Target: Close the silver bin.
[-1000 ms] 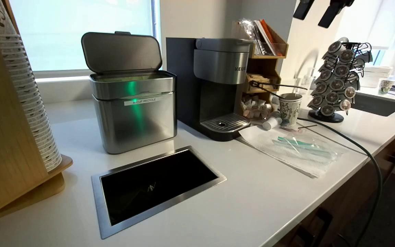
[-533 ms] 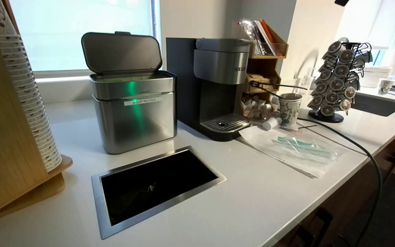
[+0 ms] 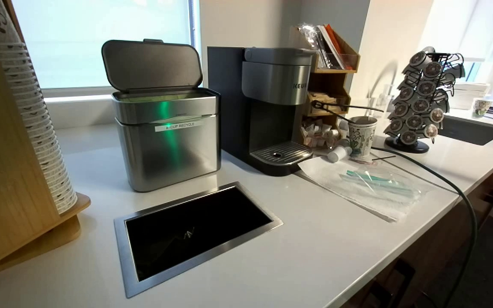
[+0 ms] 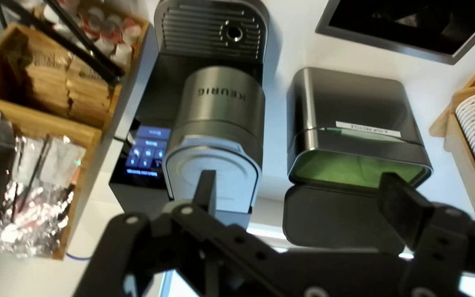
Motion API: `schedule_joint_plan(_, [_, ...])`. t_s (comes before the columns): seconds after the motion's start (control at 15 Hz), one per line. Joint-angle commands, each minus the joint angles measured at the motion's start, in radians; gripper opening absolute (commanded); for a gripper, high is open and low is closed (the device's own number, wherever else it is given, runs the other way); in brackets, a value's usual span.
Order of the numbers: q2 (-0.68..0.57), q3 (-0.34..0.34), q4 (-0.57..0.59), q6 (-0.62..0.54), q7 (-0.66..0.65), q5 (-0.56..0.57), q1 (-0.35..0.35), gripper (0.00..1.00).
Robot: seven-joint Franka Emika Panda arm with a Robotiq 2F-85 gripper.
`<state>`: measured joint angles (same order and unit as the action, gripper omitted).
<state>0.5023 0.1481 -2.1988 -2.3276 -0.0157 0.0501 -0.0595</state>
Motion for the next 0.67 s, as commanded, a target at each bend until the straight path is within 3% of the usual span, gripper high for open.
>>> schedule_joint_plan(0.0, [-0.122,0.065,0.135,-0.055,-0.095,0.115,0.041,1.0])
schedule_joint_plan(0.07, [-0.14,0.075,0.165,-0.039,-0.116,0.14,0.044,1.0])
schedule_joint_plan(0.13, [-0.086,0.036,0.092,-0.046,-0.067,0.096,0.006,1.0])
schedule_joint_plan(0.53, [-0.103,0.036,0.11,-0.046,-0.074,0.102,0.007,1.0])
schedule_joint_plan(0.6, [-0.128,0.054,0.119,-0.088,-0.134,0.13,0.032,1.0])
